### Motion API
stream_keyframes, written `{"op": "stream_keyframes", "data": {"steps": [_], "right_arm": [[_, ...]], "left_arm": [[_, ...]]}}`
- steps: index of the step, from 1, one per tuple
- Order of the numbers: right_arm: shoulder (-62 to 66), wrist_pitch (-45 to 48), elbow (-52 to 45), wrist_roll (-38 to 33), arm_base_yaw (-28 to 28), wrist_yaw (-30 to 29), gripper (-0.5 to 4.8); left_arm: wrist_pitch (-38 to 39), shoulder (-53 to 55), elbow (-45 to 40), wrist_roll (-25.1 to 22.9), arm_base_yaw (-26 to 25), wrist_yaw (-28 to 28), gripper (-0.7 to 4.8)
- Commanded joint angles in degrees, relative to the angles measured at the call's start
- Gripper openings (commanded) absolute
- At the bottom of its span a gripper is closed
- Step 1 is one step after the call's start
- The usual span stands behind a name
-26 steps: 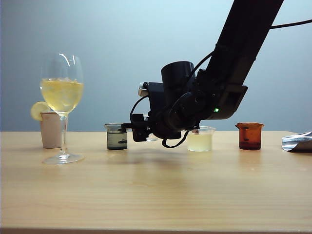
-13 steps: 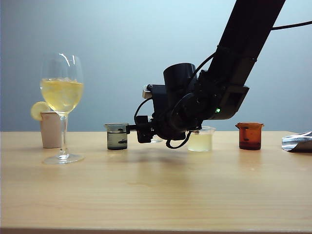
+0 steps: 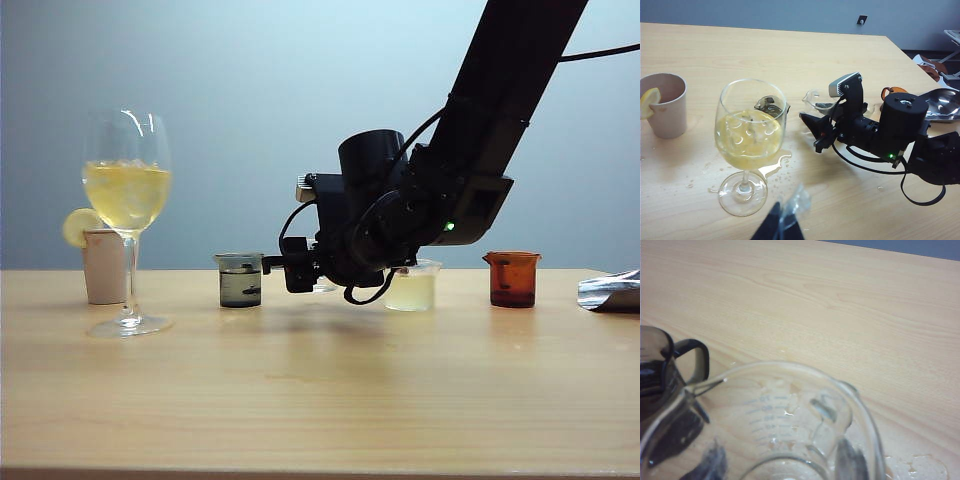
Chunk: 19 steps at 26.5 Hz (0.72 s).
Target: Pick up the second measuring cup from the left, pour the orange juice inside into the goblet, and finally put the measuring cup back in its original place.
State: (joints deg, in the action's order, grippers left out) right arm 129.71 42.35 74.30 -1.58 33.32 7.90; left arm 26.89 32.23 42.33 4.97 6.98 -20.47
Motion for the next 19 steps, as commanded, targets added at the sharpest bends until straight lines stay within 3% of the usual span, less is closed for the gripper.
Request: {"op": "stream_keyframes", "data": {"steps": [1, 3, 7, 16, 19], "right_arm": [[-0.3, 1.2, 0.2, -0.2, 0.1, -0.1, 0.00], [-0.3, 1.2, 0.2, -0.2, 0.1, -0.1, 0.01], [-0.3, 0.7, 0.2, -0.4, 0.1, -0.5, 0.83], [-0.3, -0.2, 0.2, -0.4, 0.1, -0.5, 0.87], [-0.3, -0.2, 0.2, -0.4, 0.1, -0.5, 1.31]], "left_arm": [[-0.3, -0.1, 0.4, 0.2, 0.0, -0.3, -0.05], [-0.3, -0.1, 0.4, 0.2, 0.0, -0.3, -0.05], [-0.2, -0.1, 0.4, 0.2, 0.0, -0.3, -0.05], [-0.2, -0.1, 0.4, 0.2, 0.0, -0.3, -0.05], [-0.2, -0.1, 0.4, 0.2, 0.0, -0.3, -0.05]]}}
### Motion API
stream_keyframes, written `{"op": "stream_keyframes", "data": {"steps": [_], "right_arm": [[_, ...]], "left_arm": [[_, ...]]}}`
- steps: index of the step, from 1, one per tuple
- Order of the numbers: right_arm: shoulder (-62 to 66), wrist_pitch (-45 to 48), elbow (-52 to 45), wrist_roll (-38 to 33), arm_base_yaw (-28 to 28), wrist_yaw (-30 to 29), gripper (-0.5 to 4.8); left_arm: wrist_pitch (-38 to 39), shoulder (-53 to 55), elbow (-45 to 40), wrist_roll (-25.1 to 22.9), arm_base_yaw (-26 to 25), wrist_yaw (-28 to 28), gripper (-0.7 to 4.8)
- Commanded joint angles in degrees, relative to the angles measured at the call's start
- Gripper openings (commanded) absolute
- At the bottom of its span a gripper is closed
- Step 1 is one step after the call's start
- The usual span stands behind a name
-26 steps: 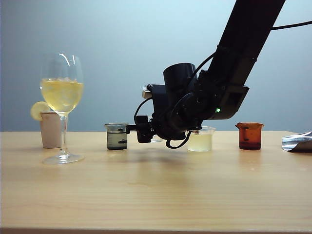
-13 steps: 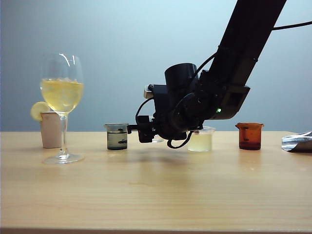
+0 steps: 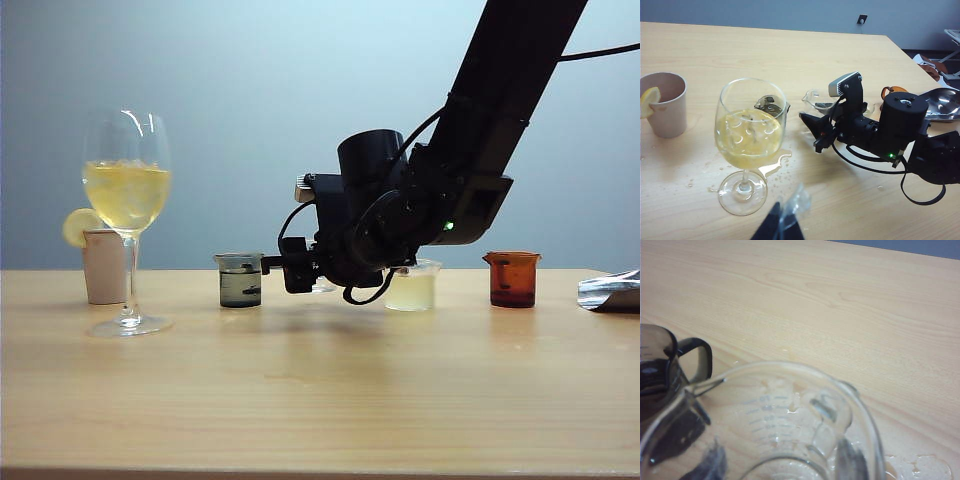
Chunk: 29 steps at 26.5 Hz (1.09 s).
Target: Pick up the second measuring cup from the left, pour the orange juice inside into the goblet, and finally put the measuring cup back in its original place.
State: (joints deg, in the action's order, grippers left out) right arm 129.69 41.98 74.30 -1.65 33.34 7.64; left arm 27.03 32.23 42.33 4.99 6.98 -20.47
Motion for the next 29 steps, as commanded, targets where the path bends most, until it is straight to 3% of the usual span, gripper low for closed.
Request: {"op": "stream_keyframes", "data": {"steps": [1, 10, 12, 20, 23, 29], "right_arm": [[-0.3, 0.2, 0.2, -0.3, 0.1, -0.3, 1.33], [-0.3, -0.2, 0.2, -1.4, 0.1, -0.3, 1.87], [-0.3, -0.7, 0.2, -1.4, 0.1, -0.3, 2.71], [-0.3, -2.4, 0.2, -1.4, 0.1, -0.3, 2.81], [-0.3, -2.4, 0.2, -1.4, 0.1, -0.3, 3.44], [-0.3, -2.4, 0.2, -1.4, 0.1, -0.3, 3.53]], "left_arm": [[-0.3, -0.1, 0.4, 0.2, 0.0, -0.3, -0.05], [-0.3, -0.1, 0.4, 0.2, 0.0, -0.3, -0.05], [-0.3, -0.1, 0.4, 0.2, 0.0, -0.3, -0.05], [-0.3, -0.1, 0.4, 0.2, 0.0, -0.3, -0.05], [-0.3, -0.1, 0.4, 0.2, 0.0, -0.3, -0.05], [-0.3, -0.1, 0.4, 0.2, 0.0, -0.3, -0.05]]}}
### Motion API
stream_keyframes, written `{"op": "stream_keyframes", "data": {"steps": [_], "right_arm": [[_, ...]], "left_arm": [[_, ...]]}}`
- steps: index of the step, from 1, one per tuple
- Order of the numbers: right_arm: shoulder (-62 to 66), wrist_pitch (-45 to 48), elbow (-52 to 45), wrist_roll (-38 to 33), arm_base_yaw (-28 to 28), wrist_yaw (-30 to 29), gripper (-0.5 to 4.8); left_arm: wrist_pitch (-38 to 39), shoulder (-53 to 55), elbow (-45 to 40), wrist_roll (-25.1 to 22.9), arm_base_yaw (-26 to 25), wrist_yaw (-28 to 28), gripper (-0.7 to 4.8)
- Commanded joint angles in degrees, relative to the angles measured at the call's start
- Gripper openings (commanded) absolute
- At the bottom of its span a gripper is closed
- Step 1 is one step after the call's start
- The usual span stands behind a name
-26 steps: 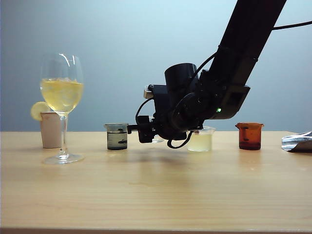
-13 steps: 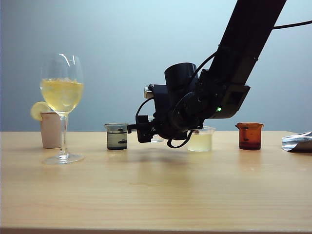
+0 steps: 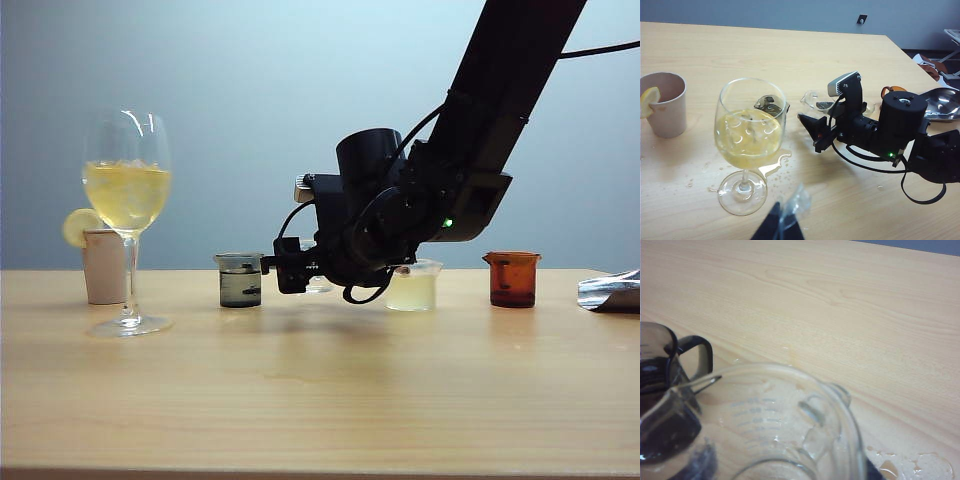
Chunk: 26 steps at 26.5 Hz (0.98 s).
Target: Pick up the second measuring cup from the left, pour the orange juice inside into the goblet, and finally put the measuring cup back in its original place.
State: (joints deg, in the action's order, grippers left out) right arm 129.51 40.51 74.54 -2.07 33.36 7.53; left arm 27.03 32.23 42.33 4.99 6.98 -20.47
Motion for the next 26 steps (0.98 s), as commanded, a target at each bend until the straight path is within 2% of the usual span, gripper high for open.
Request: {"op": "stream_keyframes", "data": {"steps": [1, 4, 7, 19, 21, 26], "right_arm": [[-0.2, -0.9, 0.0, -1.1, 0.1, -0.2, 3.81], [-0.2, -1.3, 0.0, -1.4, 0.2, -0.2, 3.93], [-0.2, -1.3, 0.0, -1.4, 0.5, -0.2, 4.42], [-0.4, -1.4, 0.0, -1.4, 0.7, -1.2, 4.40], [-1.0, -2.0, 0.0, -1.4, 0.7, -1.2, 4.20], [-2.4, -4.9, 0.0, -1.4, 0.7, -1.0, 4.21]], "left_arm": [[-0.3, -0.1, 0.4, 0.2, 0.0, -0.3, -0.05], [-0.3, 0.0, 0.4, 0.2, 0.0, -0.3, -0.05], [-0.3, 0.0, 0.4, 0.2, 0.0, -0.3, -0.05], [-0.3, 0.0, 0.4, 0.1, 0.0, -0.2, -0.05], [-0.3, 0.0, 0.4, 0.1, 0.0, -0.2, -0.05], [-0.3, 0.0, 0.4, 0.1, 0.0, -0.2, -0.05]]}}
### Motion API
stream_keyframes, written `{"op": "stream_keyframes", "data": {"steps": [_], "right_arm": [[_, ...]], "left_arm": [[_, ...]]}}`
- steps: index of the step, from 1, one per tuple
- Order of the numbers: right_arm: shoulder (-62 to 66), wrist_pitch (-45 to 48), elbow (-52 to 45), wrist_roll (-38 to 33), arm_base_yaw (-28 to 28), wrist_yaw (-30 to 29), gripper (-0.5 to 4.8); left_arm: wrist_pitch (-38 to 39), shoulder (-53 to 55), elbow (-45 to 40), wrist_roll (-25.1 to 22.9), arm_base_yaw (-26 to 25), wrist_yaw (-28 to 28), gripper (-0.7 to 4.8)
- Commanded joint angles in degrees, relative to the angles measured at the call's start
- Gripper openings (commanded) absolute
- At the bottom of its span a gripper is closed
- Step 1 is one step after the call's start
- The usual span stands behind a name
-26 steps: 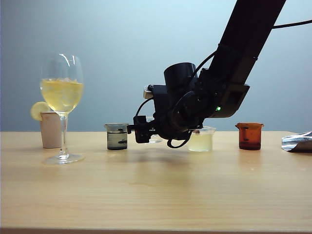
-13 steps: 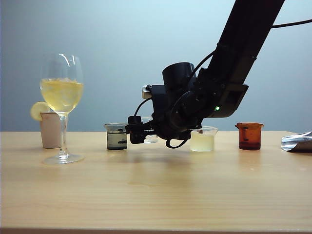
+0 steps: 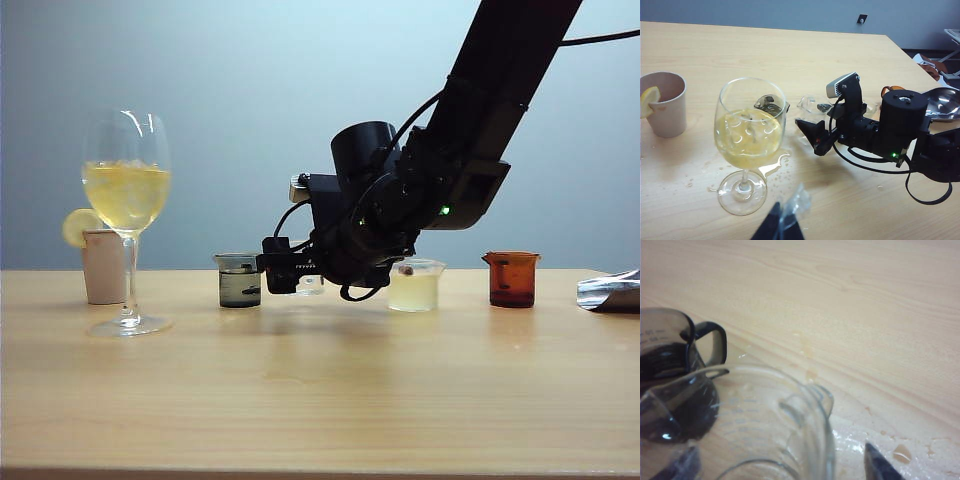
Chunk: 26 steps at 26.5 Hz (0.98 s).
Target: Pick up the second measuring cup from the left, pour the orange juice inside into the goblet, and finally put the measuring cup back in its original place.
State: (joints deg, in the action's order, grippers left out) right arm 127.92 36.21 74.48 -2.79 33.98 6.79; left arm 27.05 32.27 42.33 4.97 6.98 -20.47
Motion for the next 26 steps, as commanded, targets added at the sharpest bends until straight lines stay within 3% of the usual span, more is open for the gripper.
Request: {"op": "stream_keyframes", "data": {"steps": [1, 8, 12, 15, 17, 19, 26], "right_arm": [[-0.9, -0.6, 0.0, -0.7, 0.1, -0.3, 4.22], [-0.9, -0.5, 0.0, -0.7, 0.1, -1.1, 4.35], [-0.9, -0.5, 0.0, -0.6, 0.2, -1.1, 3.05], [-0.9, -0.4, 0.0, -0.6, 0.5, -1.1, 3.01], [-0.9, -0.4, 0.0, -0.6, 0.8, -1.1, 3.15], [-1.1, -0.4, 0.0, -0.6, 1.0, -1.0, 4.39], [-1.2, -1.3, 0.0, -0.2, 1.1, -0.9, 4.42]], "left_arm": [[-0.4, -0.1, 0.4, 0.2, 0.0, -0.2, -0.05], [-0.4, -0.1, 0.4, 0.2, 0.0, -0.2, -0.05], [-0.4, -0.1, 0.4, 0.2, 0.0, -0.2, -0.05], [-0.4, -0.1, 0.4, 0.2, 0.0, -0.2, -0.05], [-0.4, -0.1, 0.4, 0.2, 0.0, -0.2, -0.05], [-0.4, -0.1, 0.4, 0.2, 0.0, -0.2, -0.05], [-0.4, -0.1, 0.4, 0.2, 0.0, -0.2, -0.05]]}}
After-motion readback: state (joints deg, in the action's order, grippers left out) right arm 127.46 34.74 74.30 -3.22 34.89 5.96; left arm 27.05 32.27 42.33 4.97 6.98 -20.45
